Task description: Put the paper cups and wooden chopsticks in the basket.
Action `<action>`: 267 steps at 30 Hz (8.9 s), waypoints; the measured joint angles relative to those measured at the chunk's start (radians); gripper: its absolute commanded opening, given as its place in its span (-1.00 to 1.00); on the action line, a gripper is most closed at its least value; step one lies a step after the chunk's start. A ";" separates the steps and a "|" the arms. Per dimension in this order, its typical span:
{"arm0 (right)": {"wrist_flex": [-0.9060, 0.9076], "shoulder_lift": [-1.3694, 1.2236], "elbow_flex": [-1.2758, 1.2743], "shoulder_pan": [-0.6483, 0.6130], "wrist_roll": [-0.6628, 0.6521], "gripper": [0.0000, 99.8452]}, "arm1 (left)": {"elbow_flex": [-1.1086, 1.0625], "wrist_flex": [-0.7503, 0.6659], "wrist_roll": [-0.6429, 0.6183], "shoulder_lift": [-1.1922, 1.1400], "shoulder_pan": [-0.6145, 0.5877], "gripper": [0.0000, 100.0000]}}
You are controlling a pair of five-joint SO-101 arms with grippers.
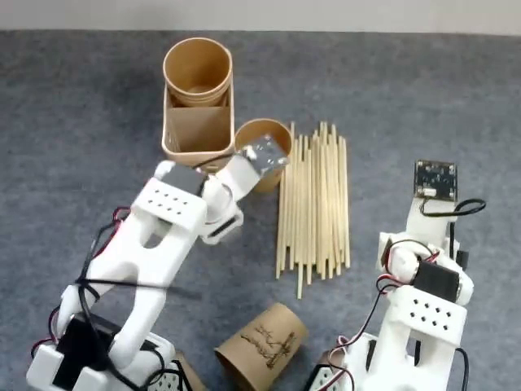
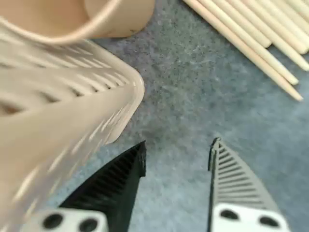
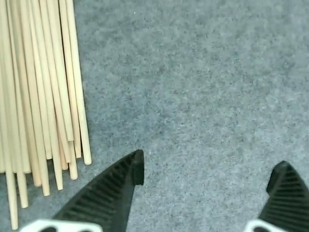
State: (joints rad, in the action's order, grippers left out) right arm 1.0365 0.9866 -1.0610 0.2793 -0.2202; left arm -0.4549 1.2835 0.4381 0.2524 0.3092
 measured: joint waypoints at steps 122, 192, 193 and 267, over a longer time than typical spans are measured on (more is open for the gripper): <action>-0.037 -0.005 -0.074 -0.107 0.002 -0.21 | -0.516 0.068 0.256 1.010 0.269 -0.90; -0.037 -0.005 -0.141 -0.166 0.002 -0.21 | 0.801 0.377 0.044 0.262 -0.290 -0.99; -0.040 -0.005 -0.144 -0.183 0.002 -0.21 | 0.928 0.428 0.015 0.133 -0.313 -0.99; 0.238 -0.465 0.562 -0.381 0.020 -0.21 | 1.235 0.480 -0.462 -0.649 -0.663 -0.73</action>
State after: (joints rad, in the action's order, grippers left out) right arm 1.2743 0.5217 -0.4994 -0.1013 -0.2002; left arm 0.7802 1.7637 -0.0238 -0.3966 -0.3537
